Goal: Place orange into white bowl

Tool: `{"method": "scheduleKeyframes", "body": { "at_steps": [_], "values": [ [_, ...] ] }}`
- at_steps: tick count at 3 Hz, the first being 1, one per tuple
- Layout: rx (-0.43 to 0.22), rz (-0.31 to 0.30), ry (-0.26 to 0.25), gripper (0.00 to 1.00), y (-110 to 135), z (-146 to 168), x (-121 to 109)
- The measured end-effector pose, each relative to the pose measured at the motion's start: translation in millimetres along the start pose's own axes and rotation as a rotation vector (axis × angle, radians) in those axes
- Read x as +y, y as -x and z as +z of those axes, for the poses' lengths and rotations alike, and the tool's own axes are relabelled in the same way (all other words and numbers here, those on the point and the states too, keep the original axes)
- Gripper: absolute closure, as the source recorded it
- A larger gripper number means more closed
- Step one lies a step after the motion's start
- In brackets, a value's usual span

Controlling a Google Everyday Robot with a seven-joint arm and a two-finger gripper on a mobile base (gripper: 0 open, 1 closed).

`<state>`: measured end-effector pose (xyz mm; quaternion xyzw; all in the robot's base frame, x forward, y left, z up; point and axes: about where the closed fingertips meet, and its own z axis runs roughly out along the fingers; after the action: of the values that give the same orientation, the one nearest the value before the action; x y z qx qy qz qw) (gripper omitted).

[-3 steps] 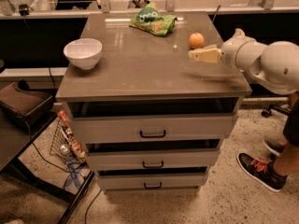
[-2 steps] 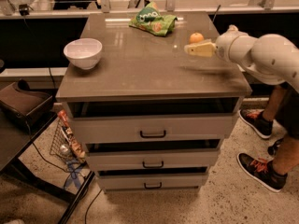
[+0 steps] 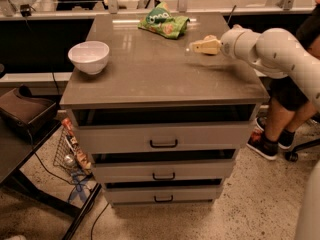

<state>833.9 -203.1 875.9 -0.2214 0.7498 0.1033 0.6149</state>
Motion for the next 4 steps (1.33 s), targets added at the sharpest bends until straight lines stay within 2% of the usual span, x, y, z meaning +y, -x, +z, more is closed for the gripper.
{"method": "scheduleKeyframes", "body": {
  "at_steps": [2,3,4],
  "values": [
    [0.041,0.045,0.049,0.00,-25,31,11],
    [0.056,0.073,0.055,0.16,-44,37,14],
    [0.057,0.073,0.061,0.47,-45,39,18]
  ]
}}
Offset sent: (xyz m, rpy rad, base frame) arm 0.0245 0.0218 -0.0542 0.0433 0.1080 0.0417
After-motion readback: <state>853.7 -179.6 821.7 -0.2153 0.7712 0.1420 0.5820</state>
